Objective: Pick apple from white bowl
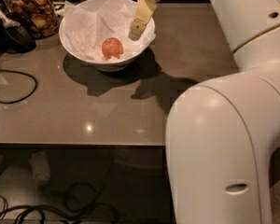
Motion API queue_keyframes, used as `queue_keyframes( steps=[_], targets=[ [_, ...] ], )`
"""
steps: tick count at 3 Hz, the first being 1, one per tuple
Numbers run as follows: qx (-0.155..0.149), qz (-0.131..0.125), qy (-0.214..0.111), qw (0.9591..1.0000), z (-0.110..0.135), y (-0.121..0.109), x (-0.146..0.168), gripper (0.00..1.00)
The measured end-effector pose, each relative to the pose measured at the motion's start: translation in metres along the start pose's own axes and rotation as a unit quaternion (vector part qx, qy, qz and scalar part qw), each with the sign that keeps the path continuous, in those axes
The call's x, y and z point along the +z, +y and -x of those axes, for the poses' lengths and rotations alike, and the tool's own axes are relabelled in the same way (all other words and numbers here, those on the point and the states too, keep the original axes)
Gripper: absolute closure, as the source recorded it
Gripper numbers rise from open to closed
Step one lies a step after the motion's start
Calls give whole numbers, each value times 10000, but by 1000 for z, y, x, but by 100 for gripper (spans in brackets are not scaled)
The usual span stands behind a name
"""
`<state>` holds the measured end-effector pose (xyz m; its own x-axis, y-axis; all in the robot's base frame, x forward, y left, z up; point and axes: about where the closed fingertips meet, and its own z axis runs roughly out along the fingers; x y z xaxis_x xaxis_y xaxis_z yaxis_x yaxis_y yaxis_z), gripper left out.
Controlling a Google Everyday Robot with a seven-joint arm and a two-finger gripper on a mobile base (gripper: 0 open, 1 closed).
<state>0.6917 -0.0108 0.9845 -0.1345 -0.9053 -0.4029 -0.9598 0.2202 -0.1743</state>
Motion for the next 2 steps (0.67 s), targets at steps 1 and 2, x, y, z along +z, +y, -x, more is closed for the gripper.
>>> queue_keyframes(
  steps=[1,2],
  targets=[
    [-39,35,-16,10000,10,-3,8,0],
    [-118,72,-7,9999,21,-7,19,12]
  ],
)
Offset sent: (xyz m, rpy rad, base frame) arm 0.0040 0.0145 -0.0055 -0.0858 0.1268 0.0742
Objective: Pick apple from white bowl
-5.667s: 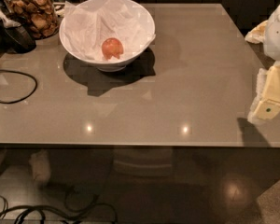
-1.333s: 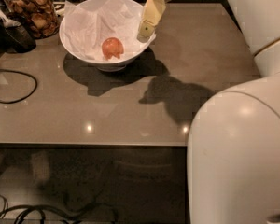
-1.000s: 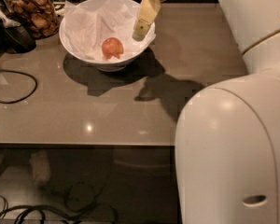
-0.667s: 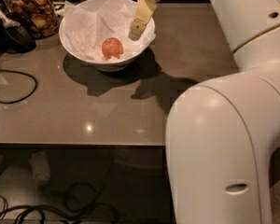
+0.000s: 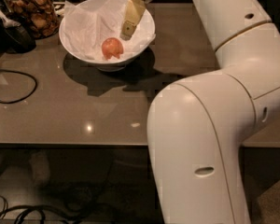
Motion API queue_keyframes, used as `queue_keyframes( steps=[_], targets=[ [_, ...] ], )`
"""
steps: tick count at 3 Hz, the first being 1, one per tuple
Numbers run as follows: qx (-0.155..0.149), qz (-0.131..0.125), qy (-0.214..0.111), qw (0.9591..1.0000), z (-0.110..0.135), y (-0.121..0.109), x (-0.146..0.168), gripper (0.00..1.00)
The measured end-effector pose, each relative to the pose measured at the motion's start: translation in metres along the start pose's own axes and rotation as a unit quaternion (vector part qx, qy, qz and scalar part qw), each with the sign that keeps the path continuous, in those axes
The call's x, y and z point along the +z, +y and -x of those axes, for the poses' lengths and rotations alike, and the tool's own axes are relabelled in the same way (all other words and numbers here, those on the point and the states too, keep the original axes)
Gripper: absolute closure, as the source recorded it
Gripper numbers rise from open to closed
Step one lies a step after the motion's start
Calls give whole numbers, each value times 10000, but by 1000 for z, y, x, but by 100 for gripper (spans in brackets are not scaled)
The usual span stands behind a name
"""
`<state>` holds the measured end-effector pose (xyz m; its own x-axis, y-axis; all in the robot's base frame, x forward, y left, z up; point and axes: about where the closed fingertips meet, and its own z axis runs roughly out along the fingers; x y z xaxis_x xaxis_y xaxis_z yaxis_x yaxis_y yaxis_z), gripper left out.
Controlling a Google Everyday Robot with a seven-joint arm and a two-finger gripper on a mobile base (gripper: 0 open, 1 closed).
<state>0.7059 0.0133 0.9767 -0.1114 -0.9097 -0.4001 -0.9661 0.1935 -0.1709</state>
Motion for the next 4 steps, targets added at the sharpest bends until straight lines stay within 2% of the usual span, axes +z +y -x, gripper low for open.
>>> queue_keyframes(
  steps=[4],
  targets=[
    [-10,66,-6,10000,19,-13,31,10]
  ],
)
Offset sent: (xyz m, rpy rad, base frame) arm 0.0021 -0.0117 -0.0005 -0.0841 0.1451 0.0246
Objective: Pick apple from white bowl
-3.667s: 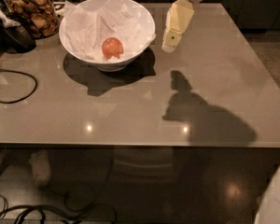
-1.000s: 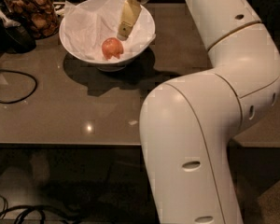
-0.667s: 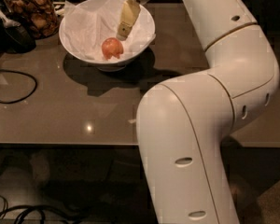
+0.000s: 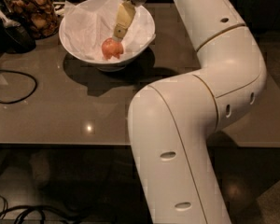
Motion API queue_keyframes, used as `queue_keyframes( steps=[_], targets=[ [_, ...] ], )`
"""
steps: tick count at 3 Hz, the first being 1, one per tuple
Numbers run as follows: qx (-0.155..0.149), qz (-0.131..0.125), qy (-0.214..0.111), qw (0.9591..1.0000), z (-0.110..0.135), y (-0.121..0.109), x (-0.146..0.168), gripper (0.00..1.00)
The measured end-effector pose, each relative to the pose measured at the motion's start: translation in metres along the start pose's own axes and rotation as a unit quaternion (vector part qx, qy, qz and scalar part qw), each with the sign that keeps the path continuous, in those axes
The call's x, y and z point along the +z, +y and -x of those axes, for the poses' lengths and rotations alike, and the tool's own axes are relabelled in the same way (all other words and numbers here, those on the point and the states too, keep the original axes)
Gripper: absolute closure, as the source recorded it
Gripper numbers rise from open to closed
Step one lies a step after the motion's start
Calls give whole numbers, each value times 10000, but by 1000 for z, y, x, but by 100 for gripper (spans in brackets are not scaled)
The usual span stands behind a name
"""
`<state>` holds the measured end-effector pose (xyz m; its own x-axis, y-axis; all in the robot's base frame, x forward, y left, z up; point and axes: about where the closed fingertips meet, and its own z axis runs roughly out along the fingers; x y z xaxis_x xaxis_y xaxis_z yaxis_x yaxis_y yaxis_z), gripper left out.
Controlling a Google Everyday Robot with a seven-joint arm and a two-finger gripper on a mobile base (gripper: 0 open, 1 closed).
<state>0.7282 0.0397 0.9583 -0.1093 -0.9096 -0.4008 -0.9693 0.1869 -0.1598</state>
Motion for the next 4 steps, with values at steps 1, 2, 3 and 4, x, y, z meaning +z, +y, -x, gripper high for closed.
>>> queue_keyframes(
  steps=[1,2,3,4],
  targets=[
    [22,44,19,10000,1,-1,8,11],
    [76,133,53,9999,-1,-2,20,11],
    [170,246,81,9995,-5,-2,32,11],
    [250,341,128,9990,-8,-2,44,12]
  ],
)
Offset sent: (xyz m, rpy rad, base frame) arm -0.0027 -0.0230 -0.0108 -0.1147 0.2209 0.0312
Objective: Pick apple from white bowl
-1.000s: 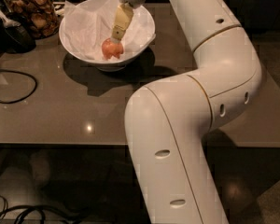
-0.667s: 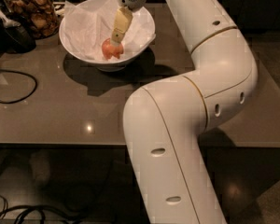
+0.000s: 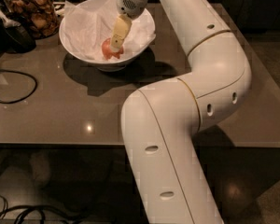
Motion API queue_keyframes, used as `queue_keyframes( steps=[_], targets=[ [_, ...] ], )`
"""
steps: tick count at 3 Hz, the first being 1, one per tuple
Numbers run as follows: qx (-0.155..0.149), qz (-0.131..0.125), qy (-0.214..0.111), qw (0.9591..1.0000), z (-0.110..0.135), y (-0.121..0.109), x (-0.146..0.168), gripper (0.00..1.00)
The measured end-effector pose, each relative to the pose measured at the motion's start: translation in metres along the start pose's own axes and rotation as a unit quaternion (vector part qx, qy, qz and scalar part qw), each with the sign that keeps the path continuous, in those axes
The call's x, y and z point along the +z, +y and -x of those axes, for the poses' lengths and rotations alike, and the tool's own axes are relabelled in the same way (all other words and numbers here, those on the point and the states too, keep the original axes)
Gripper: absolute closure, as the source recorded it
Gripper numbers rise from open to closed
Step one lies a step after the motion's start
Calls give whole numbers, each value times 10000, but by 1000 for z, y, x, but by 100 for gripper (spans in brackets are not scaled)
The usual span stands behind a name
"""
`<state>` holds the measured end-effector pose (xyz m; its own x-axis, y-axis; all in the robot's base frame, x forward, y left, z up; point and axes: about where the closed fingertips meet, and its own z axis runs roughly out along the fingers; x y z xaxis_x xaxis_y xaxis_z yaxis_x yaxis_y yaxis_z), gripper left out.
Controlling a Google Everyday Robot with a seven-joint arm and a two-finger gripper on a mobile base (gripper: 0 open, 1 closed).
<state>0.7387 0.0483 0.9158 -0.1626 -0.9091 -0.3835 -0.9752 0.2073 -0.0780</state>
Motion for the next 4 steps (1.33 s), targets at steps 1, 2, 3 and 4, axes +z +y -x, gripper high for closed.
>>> queue_keyframes(
  steps=[1,2,3,4],
  targets=[
    [52,90,57,9999,-4,-1,12,16],
    [67,139,107,9998,-5,-1,19,19],
    [73,175,143,9997,-6,-1,24,19],
    [71,204,167,9996,-6,-1,26,20]
  ],
)
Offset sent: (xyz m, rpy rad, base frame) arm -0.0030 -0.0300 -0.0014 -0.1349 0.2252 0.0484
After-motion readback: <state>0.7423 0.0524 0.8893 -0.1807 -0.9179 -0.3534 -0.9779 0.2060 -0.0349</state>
